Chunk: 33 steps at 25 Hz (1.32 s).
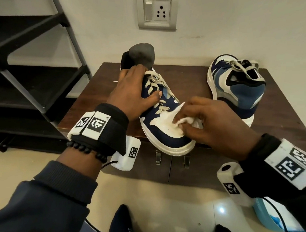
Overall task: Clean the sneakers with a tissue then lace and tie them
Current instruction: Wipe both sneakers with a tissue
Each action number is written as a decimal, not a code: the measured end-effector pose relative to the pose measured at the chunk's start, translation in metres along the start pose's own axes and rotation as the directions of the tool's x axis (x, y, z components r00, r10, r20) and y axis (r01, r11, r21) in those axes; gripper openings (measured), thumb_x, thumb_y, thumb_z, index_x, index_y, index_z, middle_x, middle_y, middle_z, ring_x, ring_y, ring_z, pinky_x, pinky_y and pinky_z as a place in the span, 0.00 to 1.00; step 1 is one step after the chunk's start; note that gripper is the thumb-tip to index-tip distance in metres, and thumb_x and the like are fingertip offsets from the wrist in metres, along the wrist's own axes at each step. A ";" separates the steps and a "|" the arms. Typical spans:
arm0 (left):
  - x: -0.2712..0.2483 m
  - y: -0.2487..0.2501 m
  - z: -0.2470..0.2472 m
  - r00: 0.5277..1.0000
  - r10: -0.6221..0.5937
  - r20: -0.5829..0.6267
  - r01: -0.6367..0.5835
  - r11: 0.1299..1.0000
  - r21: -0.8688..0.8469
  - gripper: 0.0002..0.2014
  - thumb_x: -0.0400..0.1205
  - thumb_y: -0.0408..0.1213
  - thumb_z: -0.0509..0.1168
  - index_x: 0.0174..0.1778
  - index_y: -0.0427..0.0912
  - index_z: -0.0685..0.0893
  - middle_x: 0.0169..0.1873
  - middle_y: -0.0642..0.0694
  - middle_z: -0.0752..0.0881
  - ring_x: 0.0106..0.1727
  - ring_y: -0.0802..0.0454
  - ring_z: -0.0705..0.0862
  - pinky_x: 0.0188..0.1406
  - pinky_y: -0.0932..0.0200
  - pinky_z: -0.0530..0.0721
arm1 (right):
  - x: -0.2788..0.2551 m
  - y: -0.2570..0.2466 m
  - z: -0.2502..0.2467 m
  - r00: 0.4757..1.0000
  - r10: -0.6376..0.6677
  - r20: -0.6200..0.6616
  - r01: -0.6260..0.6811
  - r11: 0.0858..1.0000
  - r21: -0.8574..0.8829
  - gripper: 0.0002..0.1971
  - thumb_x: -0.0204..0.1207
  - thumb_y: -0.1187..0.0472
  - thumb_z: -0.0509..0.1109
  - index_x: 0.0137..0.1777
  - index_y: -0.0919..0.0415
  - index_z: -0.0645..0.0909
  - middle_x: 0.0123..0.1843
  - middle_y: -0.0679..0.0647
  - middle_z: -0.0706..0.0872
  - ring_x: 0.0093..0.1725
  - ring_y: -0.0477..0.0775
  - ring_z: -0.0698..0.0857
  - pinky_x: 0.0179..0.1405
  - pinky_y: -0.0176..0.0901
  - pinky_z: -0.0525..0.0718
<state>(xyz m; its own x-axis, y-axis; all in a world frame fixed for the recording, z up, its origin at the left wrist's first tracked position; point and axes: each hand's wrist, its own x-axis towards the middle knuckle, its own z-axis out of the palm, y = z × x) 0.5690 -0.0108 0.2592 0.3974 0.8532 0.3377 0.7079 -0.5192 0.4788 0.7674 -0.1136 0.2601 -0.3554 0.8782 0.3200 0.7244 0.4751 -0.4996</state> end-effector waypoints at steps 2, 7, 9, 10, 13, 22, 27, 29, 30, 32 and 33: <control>0.000 0.000 0.000 1.000 0.008 0.002 -0.008 1.000 0.007 0.21 0.77 0.47 0.70 0.60 0.41 0.72 0.52 0.54 0.71 0.63 0.50 0.68 0.54 0.58 0.69 | 0.003 -0.003 0.001 0.999 -0.052 0.016 0.053 0.998 -0.035 0.08 0.73 0.60 0.74 0.50 0.49 0.87 0.48 0.42 0.83 0.46 0.38 0.80 0.46 0.23 0.73; -0.001 -0.002 0.001 1.000 0.023 -0.007 -0.023 1.000 0.007 0.22 0.77 0.45 0.70 0.61 0.39 0.73 0.53 0.51 0.73 0.63 0.49 0.69 0.53 0.60 0.67 | 0.019 -0.005 0.006 0.997 -0.033 0.069 0.037 0.998 -0.047 0.10 0.73 0.61 0.73 0.52 0.50 0.87 0.51 0.46 0.86 0.51 0.43 0.83 0.51 0.37 0.79; -0.001 -0.004 0.002 1.000 0.024 -0.004 -0.024 1.000 0.008 0.22 0.77 0.45 0.70 0.60 0.39 0.73 0.54 0.50 0.74 0.63 0.49 0.69 0.53 0.60 0.67 | 0.022 -0.008 0.007 0.997 -0.054 0.052 0.055 0.998 -0.020 0.09 0.73 0.60 0.73 0.52 0.49 0.88 0.50 0.44 0.87 0.50 0.41 0.83 0.52 0.38 0.79; 0.000 -0.004 0.003 1.000 0.025 0.000 -0.025 1.000 0.006 0.22 0.77 0.45 0.70 0.60 0.39 0.73 0.54 0.50 0.74 0.63 0.49 0.69 0.53 0.60 0.67 | 0.023 -0.010 0.007 0.998 -0.043 0.049 0.043 0.999 0.002 0.09 0.74 0.60 0.73 0.52 0.49 0.88 0.50 0.43 0.87 0.50 0.40 0.83 0.52 0.39 0.80; 0.002 -0.003 0.003 0.999 0.039 0.011 -0.039 0.999 0.006 0.22 0.77 0.45 0.70 0.60 0.40 0.72 0.53 0.52 0.73 0.62 0.50 0.68 0.53 0.59 0.67 | 0.023 -0.010 0.007 0.995 -0.018 0.095 0.004 0.989 0.149 0.08 0.74 0.60 0.74 0.52 0.48 0.88 0.50 0.40 0.88 0.50 0.37 0.84 0.52 0.33 0.80; 0.002 -0.003 0.008 0.999 0.050 0.022 -0.051 0.998 0.042 0.25 0.74 0.53 0.65 0.62 0.41 0.72 0.57 0.46 0.76 0.63 0.48 0.70 0.55 0.51 0.74 | 0.008 -0.007 0.008 0.999 -0.034 0.010 0.033 0.996 0.086 0.08 0.72 0.63 0.74 0.48 0.50 0.88 0.47 0.42 0.85 0.47 0.39 0.83 0.46 0.36 0.80; 0.003 -0.002 0.009 0.999 0.048 0.009 -0.048 0.997 0.057 0.23 0.76 0.48 0.69 0.60 0.40 0.72 0.56 0.45 0.76 0.62 0.47 0.70 0.55 0.49 0.75 | -0.007 -0.008 0.001 1.000 -0.017 0.011 0.015 0.987 0.157 0.07 0.71 0.63 0.74 0.46 0.51 0.88 0.46 0.43 0.86 0.48 0.42 0.85 0.48 0.41 0.82; 0.003 -0.001 0.009 0.999 0.047 0.002 -0.048 0.997 0.064 0.22 0.76 0.47 0.69 0.60 0.39 0.72 0.55 0.45 0.76 0.62 0.47 0.70 0.55 0.48 0.75 | -0.012 -0.010 0.004 0.997 -0.061 0.051 0.048 0.972 0.232 0.07 0.72 0.64 0.74 0.47 0.53 0.88 0.47 0.44 0.87 0.48 0.45 0.86 0.48 0.41 0.83; 0.003 0.000 0.008 0.999 0.044 0.006 -0.045 0.997 0.065 0.23 0.76 0.48 0.69 0.60 0.39 0.72 0.56 0.45 0.76 0.62 0.47 0.70 0.56 0.48 0.75 | -0.016 -0.011 0.011 0.996 -0.090 0.018 0.084 0.976 0.200 0.07 0.72 0.64 0.74 0.48 0.55 0.88 0.48 0.45 0.86 0.49 0.46 0.85 0.49 0.40 0.82; 0.002 0.001 0.007 0.999 0.033 0.015 -0.034 0.998 0.058 0.23 0.76 0.47 0.69 0.61 0.40 0.71 0.57 0.45 0.75 0.63 0.47 0.70 0.56 0.49 0.74 | -0.028 -0.010 0.030 0.983 -0.143 -0.116 0.144 0.990 -0.001 0.07 0.73 0.64 0.71 0.50 0.57 0.87 0.50 0.50 0.84 0.50 0.47 0.83 0.48 0.41 0.81; 0.002 0.002 0.006 0.999 0.036 0.019 -0.037 0.998 0.058 0.23 0.76 0.47 0.69 0.61 0.40 0.71 0.57 0.45 0.75 0.63 0.48 0.70 0.56 0.49 0.74 | -0.036 -0.008 0.037 0.973 -0.167 -0.161 0.155 0.984 -0.084 0.07 0.74 0.63 0.70 0.50 0.58 0.86 0.51 0.52 0.84 0.51 0.49 0.82 0.48 0.41 0.81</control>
<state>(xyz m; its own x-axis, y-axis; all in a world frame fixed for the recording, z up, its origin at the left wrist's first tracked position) 0.5745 -0.0094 0.2557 0.4338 0.8348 0.3391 0.7255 -0.5468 0.4180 0.7522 -0.1468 0.2229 -0.3719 0.7661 0.5242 0.7075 0.5995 -0.3742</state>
